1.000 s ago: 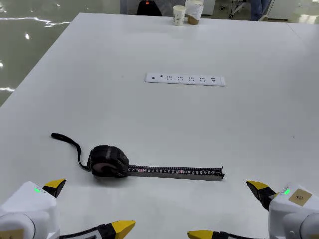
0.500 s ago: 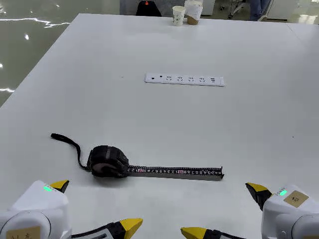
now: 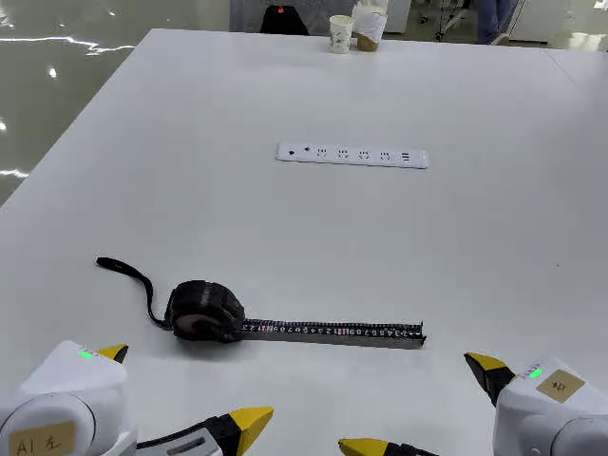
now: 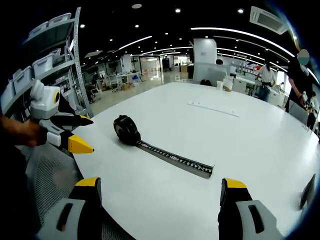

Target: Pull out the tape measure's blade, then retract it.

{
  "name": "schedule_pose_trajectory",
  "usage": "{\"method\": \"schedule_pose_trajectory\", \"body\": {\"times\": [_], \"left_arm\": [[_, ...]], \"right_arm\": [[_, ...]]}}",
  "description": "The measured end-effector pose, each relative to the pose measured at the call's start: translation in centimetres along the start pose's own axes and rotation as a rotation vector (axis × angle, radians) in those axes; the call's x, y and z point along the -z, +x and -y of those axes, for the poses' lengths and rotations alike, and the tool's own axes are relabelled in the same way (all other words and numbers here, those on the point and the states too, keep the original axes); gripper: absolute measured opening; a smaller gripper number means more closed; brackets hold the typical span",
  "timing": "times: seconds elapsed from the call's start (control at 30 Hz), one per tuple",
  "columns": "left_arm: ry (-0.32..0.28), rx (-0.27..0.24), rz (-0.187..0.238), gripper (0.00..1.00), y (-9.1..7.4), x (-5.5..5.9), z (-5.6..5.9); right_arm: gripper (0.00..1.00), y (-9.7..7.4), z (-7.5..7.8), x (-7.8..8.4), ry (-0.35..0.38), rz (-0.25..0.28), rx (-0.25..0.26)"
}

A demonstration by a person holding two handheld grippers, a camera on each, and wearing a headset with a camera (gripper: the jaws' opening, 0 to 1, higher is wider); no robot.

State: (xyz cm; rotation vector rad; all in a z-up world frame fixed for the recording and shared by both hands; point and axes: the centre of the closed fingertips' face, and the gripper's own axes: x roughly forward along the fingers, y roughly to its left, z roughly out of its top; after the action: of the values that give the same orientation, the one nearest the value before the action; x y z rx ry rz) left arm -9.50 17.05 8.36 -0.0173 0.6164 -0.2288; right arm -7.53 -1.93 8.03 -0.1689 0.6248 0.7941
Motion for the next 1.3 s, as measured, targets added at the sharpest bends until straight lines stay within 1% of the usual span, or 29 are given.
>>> {"method": "schedule_pose_trajectory", "body": {"times": [0.3, 0.6, 0.7, 0.83, 1.0, 1.07, 1.13, 1.3], "left_arm": [[0.003, 0.006, -0.008, 0.99, 0.1, 0.1, 0.3], [0.000, -0.001, -0.008, 0.99, 0.4, 0.2, 0.2], [-0.002, -0.005, -0.008, 0.99, 0.5, 0.1, 0.2], [0.000, -0.007, -0.009, 0.99, 0.8, 0.1, 0.2], [0.004, -0.011, -0.007, 0.99, 1.2, 0.0, 0.1], [0.007, -0.011, -0.008, 0.99, 1.3, -0.1, 0.1], [0.012, -0.010, -0.002, 0.99, 1.5, -0.2, 0.0], [0.014, -0.007, -0.011, 0.99, 1.8, -0.1, -0.1]], "right_arm": [[0.99, -0.1, 0.1, 0.0, 0.001, 0.007, -0.001], [0.98, 0.0, 0.3, 0.1, -0.001, 0.008, -0.008], [0.98, 0.1, 0.4, 0.2, -0.009, 0.005, -0.017], [0.98, 0.2, 0.6, 0.0, -0.018, 0.015, -0.035], [0.98, 0.4, 0.9, 0.2, -0.041, 0.003, -0.055], [0.98, 0.5, 0.9, 0.4, -0.048, -0.008, -0.070], [0.99, 0.6, 0.7, 0.5, -0.074, -0.016, -0.089], [0.98, 0.8, 1.0, 0.6, -0.080, -0.020, -0.103]]}}
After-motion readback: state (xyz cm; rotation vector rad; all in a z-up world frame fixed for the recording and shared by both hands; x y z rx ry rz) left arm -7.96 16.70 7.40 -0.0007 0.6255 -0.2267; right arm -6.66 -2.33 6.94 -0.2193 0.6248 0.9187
